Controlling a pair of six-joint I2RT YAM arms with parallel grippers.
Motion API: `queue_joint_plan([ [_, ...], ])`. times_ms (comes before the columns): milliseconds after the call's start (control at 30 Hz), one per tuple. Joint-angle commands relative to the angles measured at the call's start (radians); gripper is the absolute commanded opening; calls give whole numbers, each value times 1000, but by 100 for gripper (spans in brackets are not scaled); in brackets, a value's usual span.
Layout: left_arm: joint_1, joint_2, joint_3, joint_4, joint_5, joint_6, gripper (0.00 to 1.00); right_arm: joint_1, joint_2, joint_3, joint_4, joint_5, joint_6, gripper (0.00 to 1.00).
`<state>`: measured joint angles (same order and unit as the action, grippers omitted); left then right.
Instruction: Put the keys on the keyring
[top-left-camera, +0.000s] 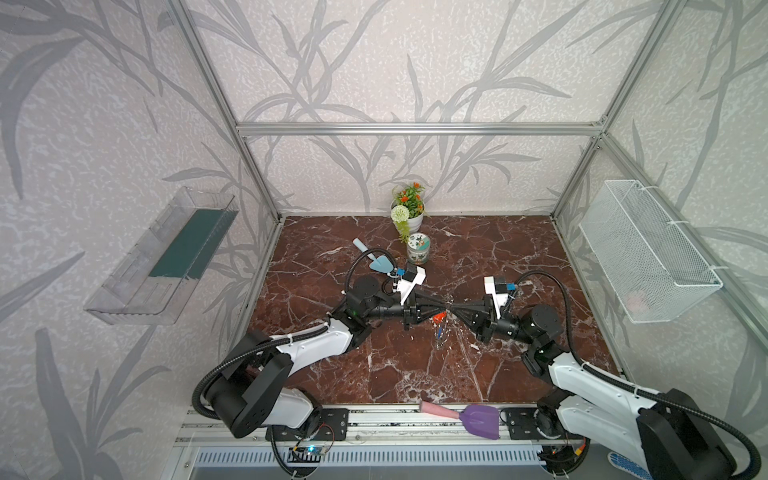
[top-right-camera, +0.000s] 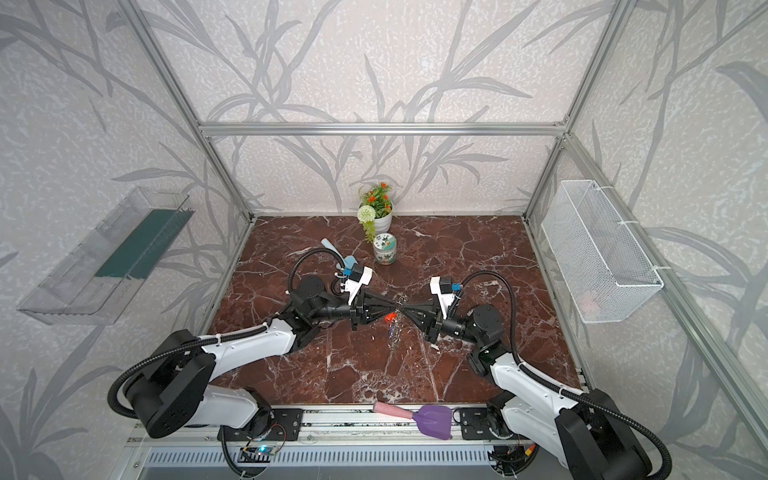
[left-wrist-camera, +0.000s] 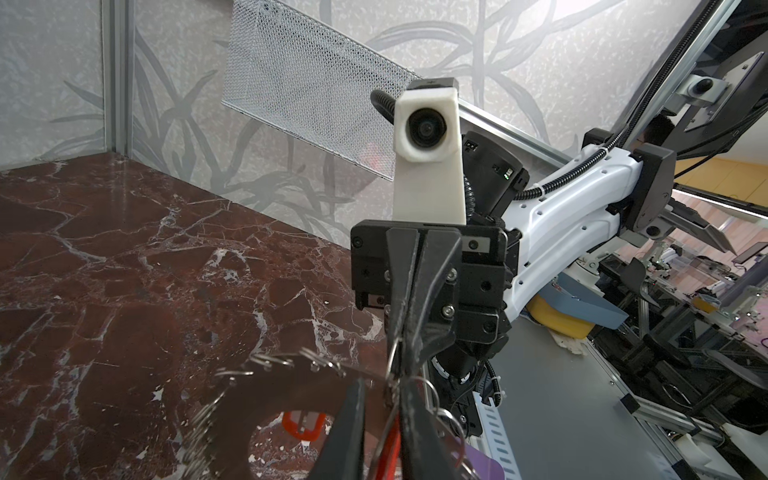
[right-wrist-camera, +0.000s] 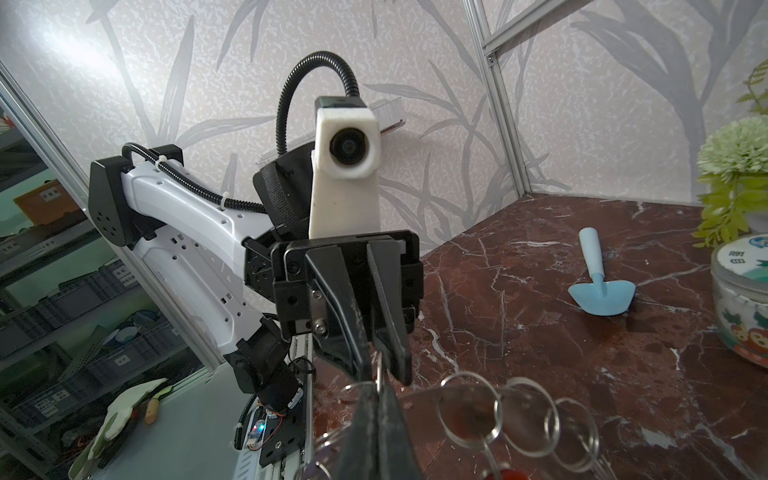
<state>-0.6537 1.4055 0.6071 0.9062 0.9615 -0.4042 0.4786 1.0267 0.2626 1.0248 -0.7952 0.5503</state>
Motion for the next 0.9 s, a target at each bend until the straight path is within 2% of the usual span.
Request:
queue_joint_plan([
  [0,-4,10,31,27,19,-5,15,-3,-7,29,50,-16,0,0],
  [400,-11,-22,39,-9,-5,5,0,-2,13,29,64,-24,5,0],
  [700,-50,-129,58,-288,-191,185,0,-3,-7,17,101,-38,15,0],
  [867,-59,-173,71,-375,-275,226,0,-3,-47,2,73,-35,-14,7],
])
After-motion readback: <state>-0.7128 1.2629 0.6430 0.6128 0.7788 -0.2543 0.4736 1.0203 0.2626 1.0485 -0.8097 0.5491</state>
